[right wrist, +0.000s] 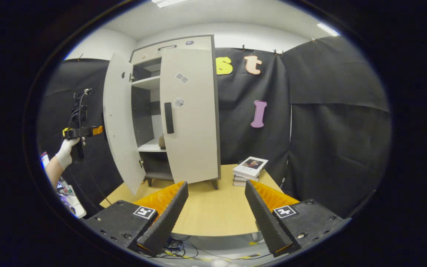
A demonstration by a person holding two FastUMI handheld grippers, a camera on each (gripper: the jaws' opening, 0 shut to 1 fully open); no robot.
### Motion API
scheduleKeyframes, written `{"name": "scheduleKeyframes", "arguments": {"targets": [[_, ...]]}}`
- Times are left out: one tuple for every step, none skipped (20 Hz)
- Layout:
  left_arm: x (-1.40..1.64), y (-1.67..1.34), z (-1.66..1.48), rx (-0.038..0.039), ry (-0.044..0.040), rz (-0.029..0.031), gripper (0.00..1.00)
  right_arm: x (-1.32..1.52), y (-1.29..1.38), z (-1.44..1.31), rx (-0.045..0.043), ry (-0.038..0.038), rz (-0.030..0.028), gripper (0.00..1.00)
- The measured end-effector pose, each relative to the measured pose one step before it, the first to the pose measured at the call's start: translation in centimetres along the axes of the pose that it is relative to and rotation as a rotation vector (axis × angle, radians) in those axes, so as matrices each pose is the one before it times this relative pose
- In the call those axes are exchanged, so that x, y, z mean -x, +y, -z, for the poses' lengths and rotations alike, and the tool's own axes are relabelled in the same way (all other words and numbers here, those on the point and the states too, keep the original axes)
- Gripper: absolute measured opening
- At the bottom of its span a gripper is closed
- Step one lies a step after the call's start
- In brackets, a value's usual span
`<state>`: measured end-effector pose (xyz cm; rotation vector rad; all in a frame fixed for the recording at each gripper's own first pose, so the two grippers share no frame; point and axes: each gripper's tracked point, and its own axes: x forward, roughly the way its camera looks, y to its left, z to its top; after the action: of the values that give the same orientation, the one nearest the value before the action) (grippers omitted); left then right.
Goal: Grab one shoe with the right hand and put it into the shoe cabinet, grab the other shoe with the left hand and put it into the shoe cabinet; then close the right door with the right hand and the left door with the left hand.
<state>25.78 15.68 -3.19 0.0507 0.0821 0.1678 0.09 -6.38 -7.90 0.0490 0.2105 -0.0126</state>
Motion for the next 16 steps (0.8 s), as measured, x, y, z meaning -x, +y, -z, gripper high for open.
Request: {"name": "scheduleKeyframes", "arguments": {"targets": [[0.012,-0.656,-0.140,-0.00241,-0.00814,0.01106,0.89,-0.006,0.006,-0.072,0.00305,-0.00177,-0.00099,1.00],[-0.031,-0.612,-0.155,0.00368,-0.00419,0.01022,0.89,0.088,0.011,-0.130,0.00404,-0.00150,0.00016,1.00],[-0.004,-0.719,-0.065,0.01108,0.00017,0.01216,0.86,0.030,-0.001,-0.038,0.00312,-0.00092,0.00041,1.00],[-0.010,-0.602,0.018,0.00875,0.00226,0.01246,0.87,0.105,0.054,-0.075,0.00174,0.00249,-0.00077,1.00],[-0.060,-1.037,0.027,0.00668,-0.00133,0.01640,0.89,0.133,0.048,-0.106,0.00103,-0.00256,-0.00109,1.00],[-0.053,-0.951,-0.023,0.00016,0.00271,0.01515,0.89,0.071,0.014,-0.202,0.00335,-0.00298,0.00156,1.00],[-0.224,-1.007,-0.101,-0.00686,0.00002,0.01722,0.89,-0.130,-0.076,-0.137,0.00282,-0.00316,0.00211,1.00],[-0.128,-1.150,-0.188,-0.00247,-0.00546,0.02014,0.89,0.054,-0.045,-0.109,0.00102,-0.00242,0.00296,1.00],[-0.224,-1.459,-0.308,0.00230,-0.00637,0.02372,0.87,0.061,-0.104,-0.003,-0.00143,-0.00179,0.00248,1.00],[-0.213,-1.177,-0.227,0.00196,-0.00828,0.01552,0.87,0.112,-0.033,-0.094,-0.00269,-0.00226,0.00368,1.00],[-0.369,-0.686,0.164,-0.00354,0.00518,0.00701,0.90,0.118,-0.069,0.053,-0.00249,-0.00031,0.00492,1.00],[-0.362,-0.838,0.131,-0.00031,0.00329,0.01071,0.93,0.175,-0.091,0.040,-0.00224,-0.00227,0.00286,1.00],[0.048,-0.511,-0.137,0.00360,0.00339,0.00468,0.97,0.075,-0.252,-0.104,-0.00090,-0.00244,0.00807,1.00],[-0.059,-0.500,-0.051,0.00472,0.00524,0.00634,0.96,0.166,-0.150,-0.119,-0.00159,-0.00287,0.00626,1.00],[0.038,-0.381,0.013,0.00396,0.00165,0.00307,0.96,0.120,-0.186,-0.077,-0.00513,-0.00420,0.00662,1.00],[0.079,-0.236,0.027,0.00040,0.00150,0.00113,0.96,-0.002,-0.074,-0.183,-0.00678,-0.00519,0.00308,1.00]]}}
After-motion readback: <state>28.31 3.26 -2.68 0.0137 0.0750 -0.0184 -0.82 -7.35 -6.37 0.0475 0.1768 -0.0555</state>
